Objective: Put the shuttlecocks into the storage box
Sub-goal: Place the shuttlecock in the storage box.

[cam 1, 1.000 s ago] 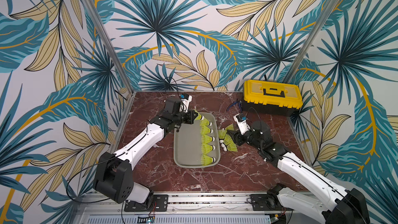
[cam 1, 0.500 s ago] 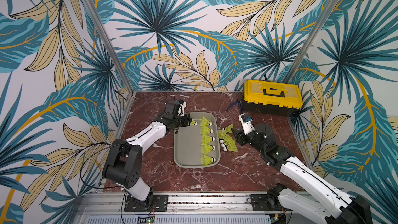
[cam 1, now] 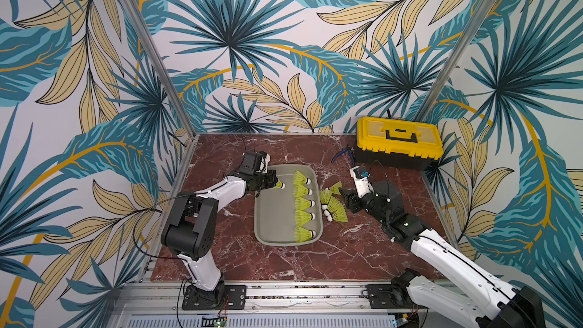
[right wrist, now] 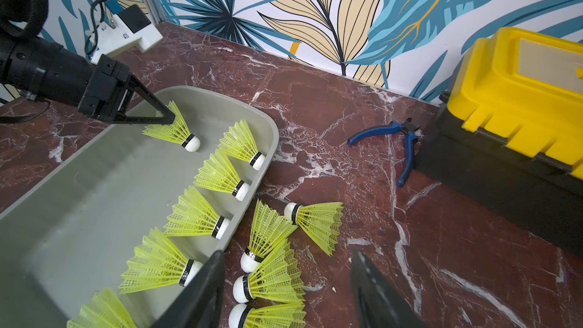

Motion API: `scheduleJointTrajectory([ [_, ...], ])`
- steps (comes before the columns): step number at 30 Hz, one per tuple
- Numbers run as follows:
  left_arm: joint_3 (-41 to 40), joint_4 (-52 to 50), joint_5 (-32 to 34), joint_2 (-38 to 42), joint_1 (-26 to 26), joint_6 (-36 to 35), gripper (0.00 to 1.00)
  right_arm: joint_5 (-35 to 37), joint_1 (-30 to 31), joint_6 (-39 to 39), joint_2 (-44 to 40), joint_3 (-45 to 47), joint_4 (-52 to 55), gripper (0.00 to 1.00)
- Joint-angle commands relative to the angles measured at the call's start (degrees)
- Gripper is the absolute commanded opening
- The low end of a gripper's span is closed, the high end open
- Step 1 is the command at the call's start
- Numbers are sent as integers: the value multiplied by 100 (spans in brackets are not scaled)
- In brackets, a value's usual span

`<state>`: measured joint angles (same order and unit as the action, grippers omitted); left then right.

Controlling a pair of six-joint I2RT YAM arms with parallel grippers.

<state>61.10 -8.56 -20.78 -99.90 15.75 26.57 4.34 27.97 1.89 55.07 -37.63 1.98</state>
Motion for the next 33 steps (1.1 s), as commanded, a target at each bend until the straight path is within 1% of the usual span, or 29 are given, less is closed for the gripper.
scheduleJointTrajectory([
  [1,41,167,19,-112,-81,-20,0,93,27,-101,-14,106,-40,63],
  [13,217,122,149,-320,-160,-56,0,39,24,-159,16,159,-40,63],
  [27,450,-14,585,-345,-178,-200,0,6,25,-193,67,194,-52,63],
  [33,534,-23,592,-431,-177,-213,0,1,25,-207,92,210,-46,63],
])
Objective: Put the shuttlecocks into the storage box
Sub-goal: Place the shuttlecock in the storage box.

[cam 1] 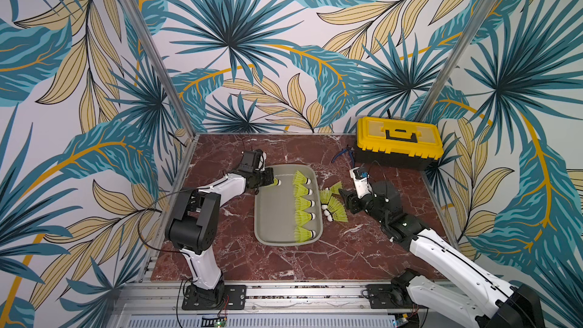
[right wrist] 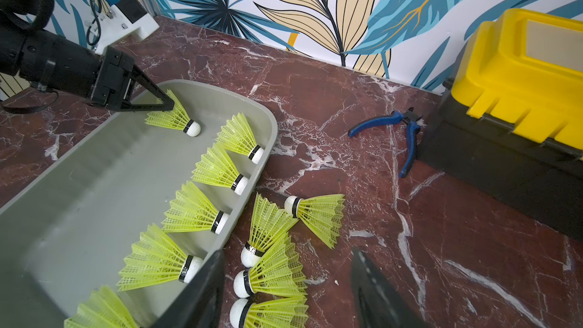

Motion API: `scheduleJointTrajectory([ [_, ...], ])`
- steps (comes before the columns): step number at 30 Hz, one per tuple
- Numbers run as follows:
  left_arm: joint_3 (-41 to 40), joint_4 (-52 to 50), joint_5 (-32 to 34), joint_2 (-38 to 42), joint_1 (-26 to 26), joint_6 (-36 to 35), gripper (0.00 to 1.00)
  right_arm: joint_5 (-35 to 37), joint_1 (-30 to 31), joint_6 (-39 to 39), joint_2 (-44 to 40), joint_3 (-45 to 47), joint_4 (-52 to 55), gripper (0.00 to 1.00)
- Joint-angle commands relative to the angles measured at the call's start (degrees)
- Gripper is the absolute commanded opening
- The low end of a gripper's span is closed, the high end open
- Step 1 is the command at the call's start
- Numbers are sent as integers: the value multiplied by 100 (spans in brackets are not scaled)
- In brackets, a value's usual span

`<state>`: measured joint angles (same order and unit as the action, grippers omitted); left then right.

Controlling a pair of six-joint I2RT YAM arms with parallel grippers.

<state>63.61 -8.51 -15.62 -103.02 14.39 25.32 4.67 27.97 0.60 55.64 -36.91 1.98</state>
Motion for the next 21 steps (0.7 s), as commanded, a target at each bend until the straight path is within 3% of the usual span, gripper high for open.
scheduleJointTrajectory([
  [1,294,-37,66,-141,-44,-80,0,-29,26,-83,41,132,-48,63],
  [4,317,-41,50,-191,-42,-71,2,-36,20,-82,44,131,-57,63],
  [9,343,-46,85,-192,-42,-62,16,-27,28,-68,52,131,-57,63],
  [21,476,-236,167,-133,-42,-133,39,30,33,-60,78,140,-41,63],
])
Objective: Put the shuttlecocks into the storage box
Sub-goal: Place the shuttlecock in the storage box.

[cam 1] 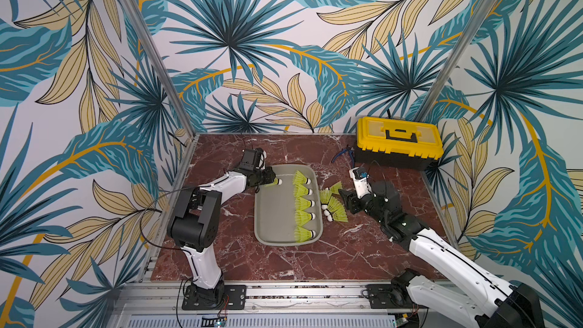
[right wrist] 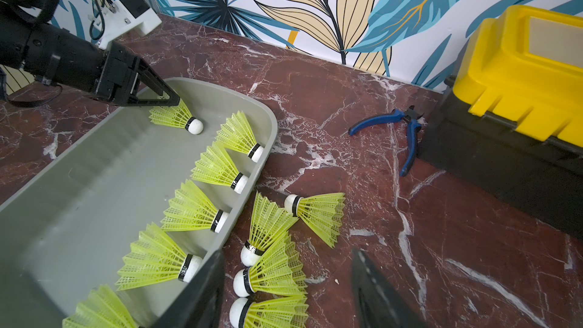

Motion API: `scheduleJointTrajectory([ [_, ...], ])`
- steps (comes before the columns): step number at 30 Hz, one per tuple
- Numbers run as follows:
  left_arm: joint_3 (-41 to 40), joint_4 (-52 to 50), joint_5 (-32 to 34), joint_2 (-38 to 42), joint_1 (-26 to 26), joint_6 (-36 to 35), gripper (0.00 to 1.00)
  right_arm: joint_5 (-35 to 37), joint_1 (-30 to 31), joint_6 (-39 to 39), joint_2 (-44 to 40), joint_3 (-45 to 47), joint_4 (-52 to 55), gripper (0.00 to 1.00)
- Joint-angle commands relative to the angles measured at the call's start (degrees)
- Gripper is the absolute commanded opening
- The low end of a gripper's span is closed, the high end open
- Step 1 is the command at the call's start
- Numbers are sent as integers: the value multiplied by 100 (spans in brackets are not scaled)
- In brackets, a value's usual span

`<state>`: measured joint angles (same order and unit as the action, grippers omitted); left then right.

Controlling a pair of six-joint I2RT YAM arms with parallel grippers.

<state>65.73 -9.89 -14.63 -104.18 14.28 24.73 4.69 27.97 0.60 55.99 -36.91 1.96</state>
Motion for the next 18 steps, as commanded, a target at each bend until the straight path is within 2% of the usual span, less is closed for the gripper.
scheduleJointTrajectory([
  [1,280,-113,70,-6,-31,-75,40,33,26,-71,49,140,-35,63],
  [18,342,-382,117,318,-31,-144,51,94,25,-256,244,96,48,64],
])
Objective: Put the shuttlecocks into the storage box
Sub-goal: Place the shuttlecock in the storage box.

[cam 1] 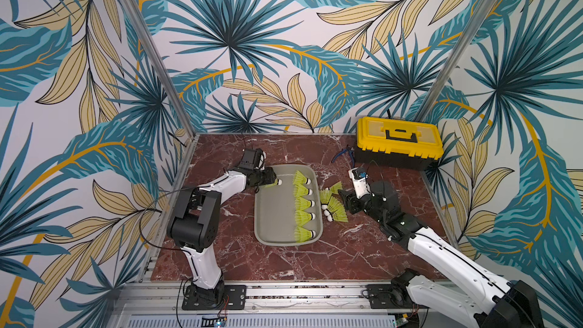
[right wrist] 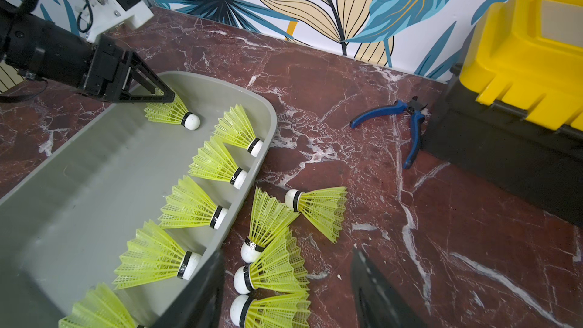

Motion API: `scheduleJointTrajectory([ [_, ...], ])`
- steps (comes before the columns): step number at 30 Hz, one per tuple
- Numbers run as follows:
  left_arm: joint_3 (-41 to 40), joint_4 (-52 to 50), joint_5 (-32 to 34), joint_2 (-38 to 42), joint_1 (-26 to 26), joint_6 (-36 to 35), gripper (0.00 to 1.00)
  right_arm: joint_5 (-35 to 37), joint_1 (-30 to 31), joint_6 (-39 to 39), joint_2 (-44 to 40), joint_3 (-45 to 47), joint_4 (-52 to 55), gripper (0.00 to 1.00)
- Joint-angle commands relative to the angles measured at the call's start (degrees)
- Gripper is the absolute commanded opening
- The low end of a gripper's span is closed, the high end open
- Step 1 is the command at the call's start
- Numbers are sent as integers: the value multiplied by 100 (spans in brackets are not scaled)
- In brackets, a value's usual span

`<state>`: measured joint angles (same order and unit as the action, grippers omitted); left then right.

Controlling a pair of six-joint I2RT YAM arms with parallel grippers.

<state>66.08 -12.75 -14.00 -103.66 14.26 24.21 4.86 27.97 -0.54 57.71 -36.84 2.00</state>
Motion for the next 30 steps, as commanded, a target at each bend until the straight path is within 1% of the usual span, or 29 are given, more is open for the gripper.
scheduleJointTrajectory([
  [1,295,-98,59,296,-29,-92,51,72,23,-153,91,81,56,64],
  [7,324,-211,69,544,-30,-137,57,110,26,-275,236,46,121,64],
  [11,326,-412,125,850,-29,-183,60,97,17,-589,386,-16,223,64],
  [15,219,-624,211,1350,-29,-199,60,-10,17,-1146,627,-149,460,63],
  [20,-92,-883,313,2156,-29,-184,61,-163,22,-2012,991,-527,1216,62],
  [22,-275,-981,333,2514,-30,-155,62,-424,22,-2239,1149,-730,1580,61],
  [25,-490,-1153,352,2990,-29,-109,62,-850,25,-2505,1277,-798,1720,60],
  [30,-820,-1362,335,3577,-29,32,63,-1102,21,-2847,1349,-795,1981,59],
])
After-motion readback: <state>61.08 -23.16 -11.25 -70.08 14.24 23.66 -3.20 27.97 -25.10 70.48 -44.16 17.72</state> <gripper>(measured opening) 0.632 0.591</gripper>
